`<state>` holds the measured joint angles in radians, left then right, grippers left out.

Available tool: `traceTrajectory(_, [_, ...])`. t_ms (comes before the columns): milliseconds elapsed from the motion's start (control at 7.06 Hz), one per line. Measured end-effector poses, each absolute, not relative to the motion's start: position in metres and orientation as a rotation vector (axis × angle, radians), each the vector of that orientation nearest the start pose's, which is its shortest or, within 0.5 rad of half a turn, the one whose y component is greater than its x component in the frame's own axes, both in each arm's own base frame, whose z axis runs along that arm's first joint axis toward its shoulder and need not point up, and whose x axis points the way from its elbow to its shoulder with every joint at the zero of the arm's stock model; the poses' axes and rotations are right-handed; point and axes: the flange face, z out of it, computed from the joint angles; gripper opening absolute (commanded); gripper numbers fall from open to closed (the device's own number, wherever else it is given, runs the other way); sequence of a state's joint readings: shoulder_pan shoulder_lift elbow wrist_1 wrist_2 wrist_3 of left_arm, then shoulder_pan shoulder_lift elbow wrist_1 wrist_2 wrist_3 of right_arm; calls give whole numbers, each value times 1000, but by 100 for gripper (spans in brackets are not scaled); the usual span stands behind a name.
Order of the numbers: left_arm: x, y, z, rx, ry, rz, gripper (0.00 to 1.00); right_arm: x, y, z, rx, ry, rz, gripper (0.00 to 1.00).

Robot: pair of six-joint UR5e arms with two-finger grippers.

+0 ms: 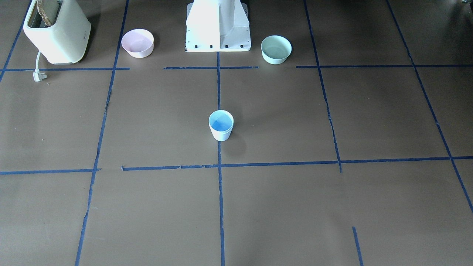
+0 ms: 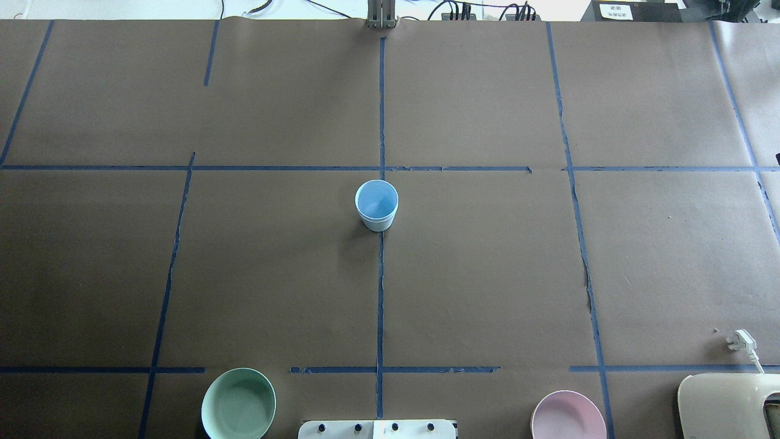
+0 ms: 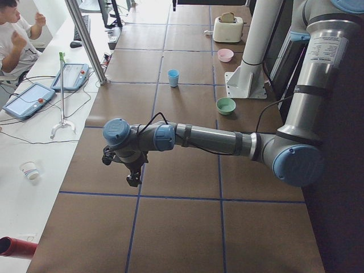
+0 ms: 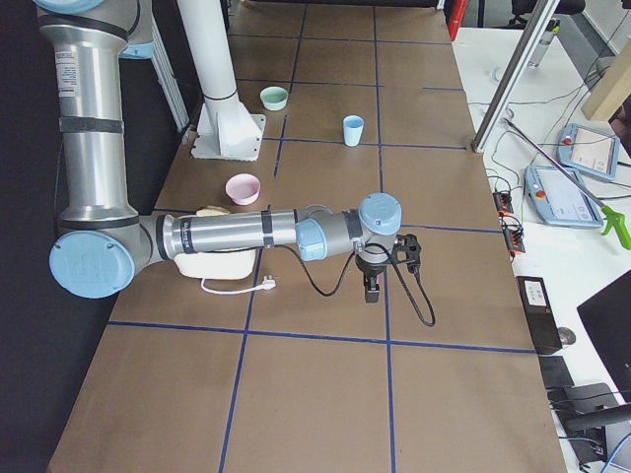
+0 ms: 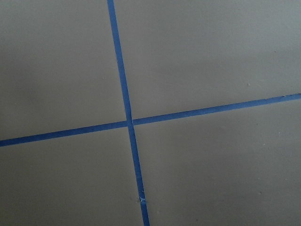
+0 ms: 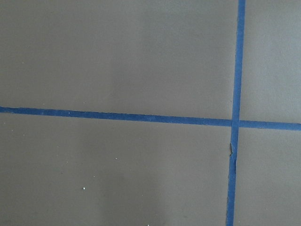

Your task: Stack blue cups with both arms

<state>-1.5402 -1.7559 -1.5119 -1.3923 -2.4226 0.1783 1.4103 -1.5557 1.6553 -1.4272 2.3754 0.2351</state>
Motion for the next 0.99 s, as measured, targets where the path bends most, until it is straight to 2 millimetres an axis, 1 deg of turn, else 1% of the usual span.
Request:
traceTrajectory(566, [-38,-564,612,-7,850,168,100,-21,-516,595,64,-827,-26,99])
traceTrajectory(991, [-38,-565,611,1,834,179,100,-20,-514,595,67,-834,-25,99])
